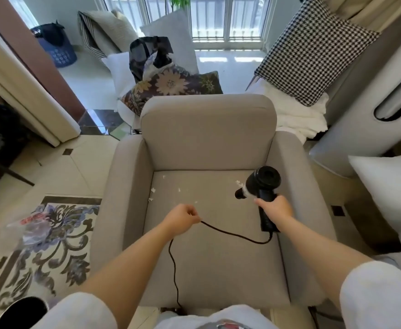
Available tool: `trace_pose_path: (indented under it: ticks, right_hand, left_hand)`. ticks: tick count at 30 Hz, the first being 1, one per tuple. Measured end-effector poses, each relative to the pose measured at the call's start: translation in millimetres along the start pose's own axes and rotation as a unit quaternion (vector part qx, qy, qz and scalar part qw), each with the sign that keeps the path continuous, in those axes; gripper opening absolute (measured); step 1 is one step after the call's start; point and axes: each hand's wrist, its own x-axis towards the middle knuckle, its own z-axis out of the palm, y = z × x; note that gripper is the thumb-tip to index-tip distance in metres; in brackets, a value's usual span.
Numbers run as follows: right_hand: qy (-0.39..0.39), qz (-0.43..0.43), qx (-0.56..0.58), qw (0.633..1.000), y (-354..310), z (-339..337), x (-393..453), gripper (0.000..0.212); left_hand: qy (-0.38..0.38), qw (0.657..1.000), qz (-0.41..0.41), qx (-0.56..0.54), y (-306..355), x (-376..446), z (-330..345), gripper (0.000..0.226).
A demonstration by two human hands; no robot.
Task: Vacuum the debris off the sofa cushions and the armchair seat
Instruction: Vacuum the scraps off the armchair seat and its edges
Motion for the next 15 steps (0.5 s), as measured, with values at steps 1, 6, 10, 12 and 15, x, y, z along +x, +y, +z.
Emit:
trace_pose_path:
  ticks: [1, 6, 10, 12, 15]
  right_hand:
    - [0.000, -0.015, -0.031, 0.999, -4, 4, 3, 0.049]
    - [-0.002, -0.056, -0.179, 0.982, -16, 30, -4, 0.036]
    - [0.014, -0.058, -0.264, 0.963, -31, 54, -10, 0.035]
    - [0.021, -0.060, -0.290, 0.955, -33, 62, -13, 0.036]
    - [0.034, -0.053, -0.310, 0.949, -31, 71, -12, 0.035]
  left_hand:
    - [-0.006, 1.000, 0.004, 0.003, 2, 9, -4, 0.026]
    - [-0.063, 0.997, 0.032, 0.036, 0, 35, -16, 0.025]
    - [-0.125, 0.990, 0.042, 0.052, -15, 55, -42, 0.026]
    - [-0.144, 0.986, 0.049, 0.073, -19, 64, -49, 0.021]
    - [-0.158, 0.981, 0.066, 0.096, -19, 80, -51, 0.008]
